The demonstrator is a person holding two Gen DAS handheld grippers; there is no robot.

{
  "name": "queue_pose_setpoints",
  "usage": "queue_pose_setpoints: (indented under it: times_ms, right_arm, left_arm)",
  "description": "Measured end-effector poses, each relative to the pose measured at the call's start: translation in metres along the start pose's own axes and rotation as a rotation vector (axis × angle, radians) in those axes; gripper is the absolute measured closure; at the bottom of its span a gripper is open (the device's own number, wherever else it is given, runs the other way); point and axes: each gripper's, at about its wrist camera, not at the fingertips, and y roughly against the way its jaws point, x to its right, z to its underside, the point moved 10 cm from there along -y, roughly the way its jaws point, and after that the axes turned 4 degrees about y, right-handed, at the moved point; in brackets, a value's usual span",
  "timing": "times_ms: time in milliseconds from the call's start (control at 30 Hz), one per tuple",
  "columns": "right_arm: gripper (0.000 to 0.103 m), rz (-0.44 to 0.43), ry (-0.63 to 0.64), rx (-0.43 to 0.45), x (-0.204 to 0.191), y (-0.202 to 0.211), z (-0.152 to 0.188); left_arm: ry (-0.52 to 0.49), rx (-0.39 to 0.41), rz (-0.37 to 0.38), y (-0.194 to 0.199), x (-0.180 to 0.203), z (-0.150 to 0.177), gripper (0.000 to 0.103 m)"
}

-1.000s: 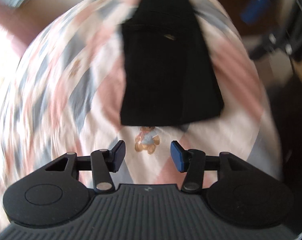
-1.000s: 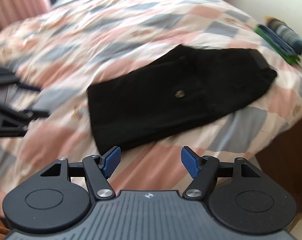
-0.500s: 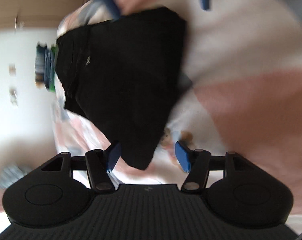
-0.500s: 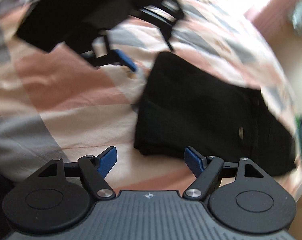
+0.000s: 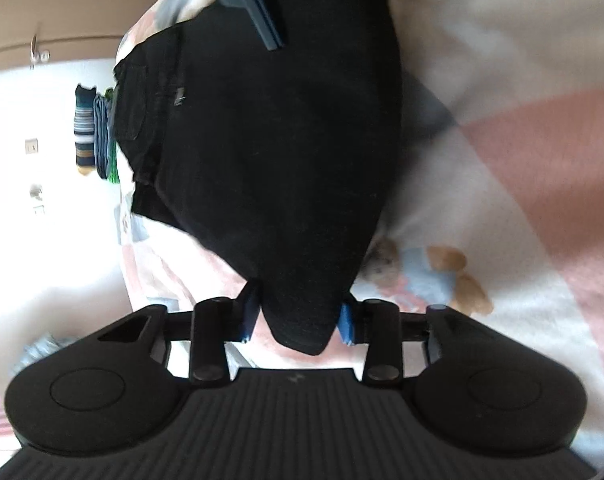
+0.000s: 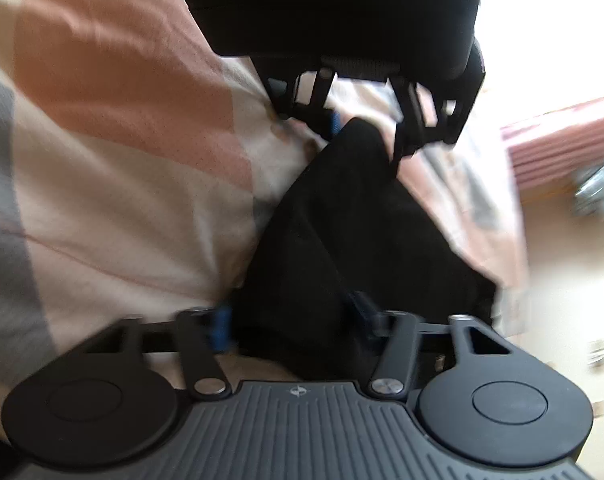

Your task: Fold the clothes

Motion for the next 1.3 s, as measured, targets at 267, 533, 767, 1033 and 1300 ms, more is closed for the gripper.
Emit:
queue_pose_setpoints:
  times_ms: [267, 533, 767, 1033, 1300]
  right_arm:
    - [0.073, -0.312, -0.442, 0.245, 0.117, 0.058, 0.036]
    - [0.077, -0.502, -0.76, 0.436, 0.263, 0.071, 0.126]
    - [0.084, -0.509, -0.873, 0.454, 0.374, 0.039, 0.247]
    - [0.084, -0.516, -1.031, 0.208, 0.414, -0.103, 0.377]
    - [0.085, -0.637, -1.158, 0.181, 0.403, -0.139, 0.403]
  left_arm:
    - [0.393, -0.016, 0.069, 0.045, -0.111, -0.011, 0.074]
    - [0.766, -0.085, -0.123, 0.02, -0.294, -0.063, 0.081]
    - [1.002, -0.087, -0.224, -0.061, -0.406, -0.14, 0.081]
    - [1.487, -0.371, 0.043, -0.132, -0.351, -0.155, 0.077]
    - [1.741, -0.571, 0.177, -0.114, -0.274, -0.16, 0.077]
